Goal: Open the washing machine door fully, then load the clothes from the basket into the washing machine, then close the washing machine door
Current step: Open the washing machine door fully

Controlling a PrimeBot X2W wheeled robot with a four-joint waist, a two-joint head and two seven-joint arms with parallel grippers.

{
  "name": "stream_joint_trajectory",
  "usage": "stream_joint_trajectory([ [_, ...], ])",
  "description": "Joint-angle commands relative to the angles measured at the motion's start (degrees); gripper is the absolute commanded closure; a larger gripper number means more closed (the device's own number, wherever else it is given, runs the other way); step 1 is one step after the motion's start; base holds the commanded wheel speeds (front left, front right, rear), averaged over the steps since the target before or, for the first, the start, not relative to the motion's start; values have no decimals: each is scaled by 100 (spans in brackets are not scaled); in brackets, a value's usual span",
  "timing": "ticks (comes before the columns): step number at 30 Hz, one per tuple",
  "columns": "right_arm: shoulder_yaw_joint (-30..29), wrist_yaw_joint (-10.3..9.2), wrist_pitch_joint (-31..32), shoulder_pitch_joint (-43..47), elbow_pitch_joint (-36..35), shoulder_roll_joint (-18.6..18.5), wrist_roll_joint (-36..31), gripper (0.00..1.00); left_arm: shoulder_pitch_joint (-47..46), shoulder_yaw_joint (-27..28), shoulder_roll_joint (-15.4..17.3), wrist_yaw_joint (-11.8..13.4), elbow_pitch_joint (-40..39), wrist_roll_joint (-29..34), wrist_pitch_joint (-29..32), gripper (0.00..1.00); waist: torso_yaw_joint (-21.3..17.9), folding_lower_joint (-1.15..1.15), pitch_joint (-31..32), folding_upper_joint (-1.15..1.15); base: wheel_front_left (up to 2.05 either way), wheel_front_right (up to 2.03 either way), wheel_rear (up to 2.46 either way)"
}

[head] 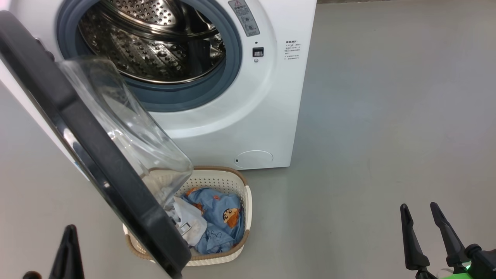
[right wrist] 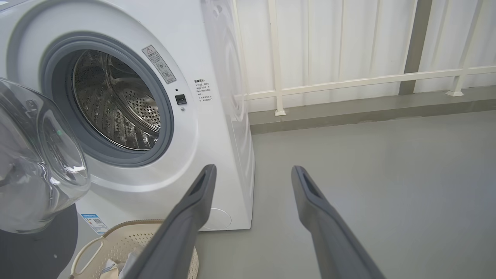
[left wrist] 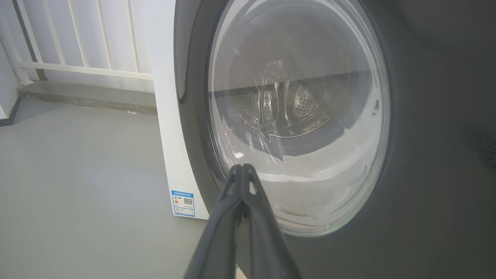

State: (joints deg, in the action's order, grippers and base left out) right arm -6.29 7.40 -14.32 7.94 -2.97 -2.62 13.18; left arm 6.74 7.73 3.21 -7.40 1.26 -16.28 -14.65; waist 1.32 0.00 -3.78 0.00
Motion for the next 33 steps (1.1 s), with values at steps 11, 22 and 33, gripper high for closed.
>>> stream_joint_trajectory([
  [11,57,9,-68,-24,-185,-34,-70,0,-561,659,398,-9,-394,21,-35,100,115,0,42,0,0,0,0],
  [22,-26,9,-68,56,-188,-28,-43,0,-1595,794,1138,-8,-1095,-162,400,100,320,0,139,0,0,0,0],
  [33,-124,9,-68,50,-240,-27,1,0,-3247,83,1423,55,-2460,-590,2061,100,648,0,74,0,0,0,0],
])
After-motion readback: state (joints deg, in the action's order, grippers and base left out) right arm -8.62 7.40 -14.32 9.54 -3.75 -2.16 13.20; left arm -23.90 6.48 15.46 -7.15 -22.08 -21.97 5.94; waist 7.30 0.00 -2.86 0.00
